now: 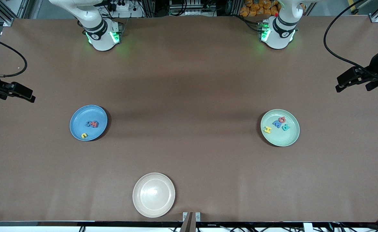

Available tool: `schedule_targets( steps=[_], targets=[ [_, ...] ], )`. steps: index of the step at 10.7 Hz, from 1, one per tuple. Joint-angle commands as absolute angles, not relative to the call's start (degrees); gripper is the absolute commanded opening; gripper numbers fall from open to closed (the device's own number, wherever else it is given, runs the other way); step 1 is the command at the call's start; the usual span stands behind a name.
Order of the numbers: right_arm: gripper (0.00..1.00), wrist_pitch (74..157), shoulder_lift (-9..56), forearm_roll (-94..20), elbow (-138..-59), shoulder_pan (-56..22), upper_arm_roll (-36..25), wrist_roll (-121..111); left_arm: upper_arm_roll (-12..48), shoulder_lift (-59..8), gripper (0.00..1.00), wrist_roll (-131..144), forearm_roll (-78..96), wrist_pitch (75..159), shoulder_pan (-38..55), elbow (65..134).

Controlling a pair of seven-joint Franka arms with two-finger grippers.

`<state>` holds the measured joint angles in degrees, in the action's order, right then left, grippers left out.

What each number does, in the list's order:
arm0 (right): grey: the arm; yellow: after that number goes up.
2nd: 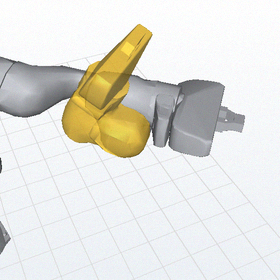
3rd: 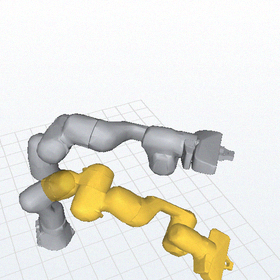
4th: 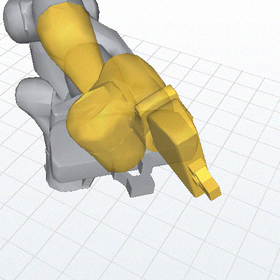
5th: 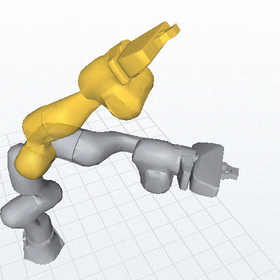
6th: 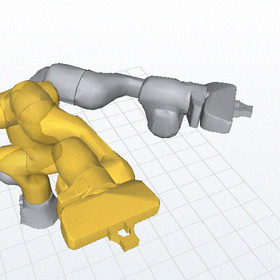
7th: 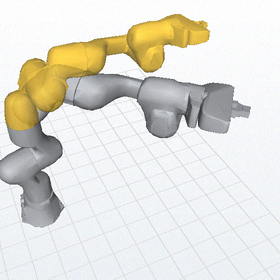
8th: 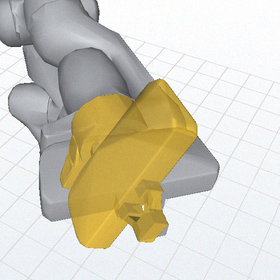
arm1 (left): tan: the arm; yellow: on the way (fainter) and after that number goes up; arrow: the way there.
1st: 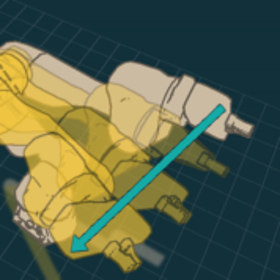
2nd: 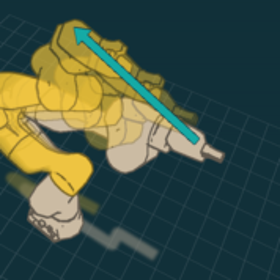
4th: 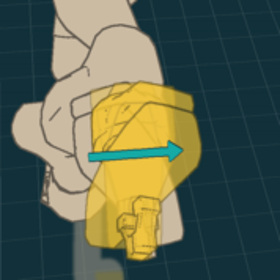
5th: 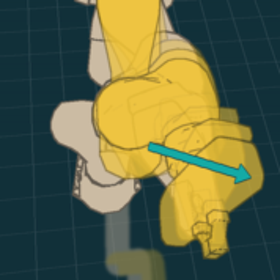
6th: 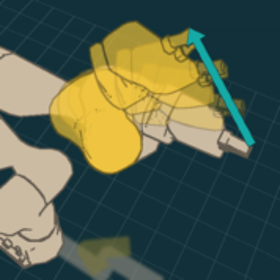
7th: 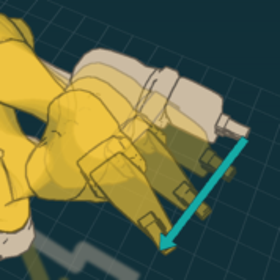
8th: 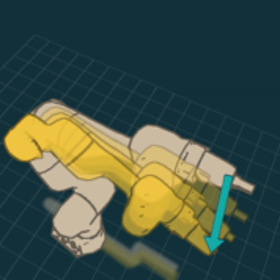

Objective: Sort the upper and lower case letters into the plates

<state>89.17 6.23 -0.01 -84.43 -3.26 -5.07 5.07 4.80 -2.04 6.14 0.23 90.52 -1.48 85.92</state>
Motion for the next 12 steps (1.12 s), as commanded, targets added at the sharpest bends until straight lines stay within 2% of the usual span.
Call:
schedule_targets(
  steps=[1, 12],
  targets=[
    [1.00, 89.30, 5.88, -1.05, -85.87, -3.51, -5.45, 5.10, 4.83, -2.55, 1.00, 5.80, 0.88, 89.21, -1.58, 84.64],
    [1.00, 89.39, 6.33, -1.23, -85.61, -3.95, -5.27, 5.10, 4.83, -3.43, 1.00, 5.36, -0.35, 89.21, -0.53, 84.81]
  ],
)
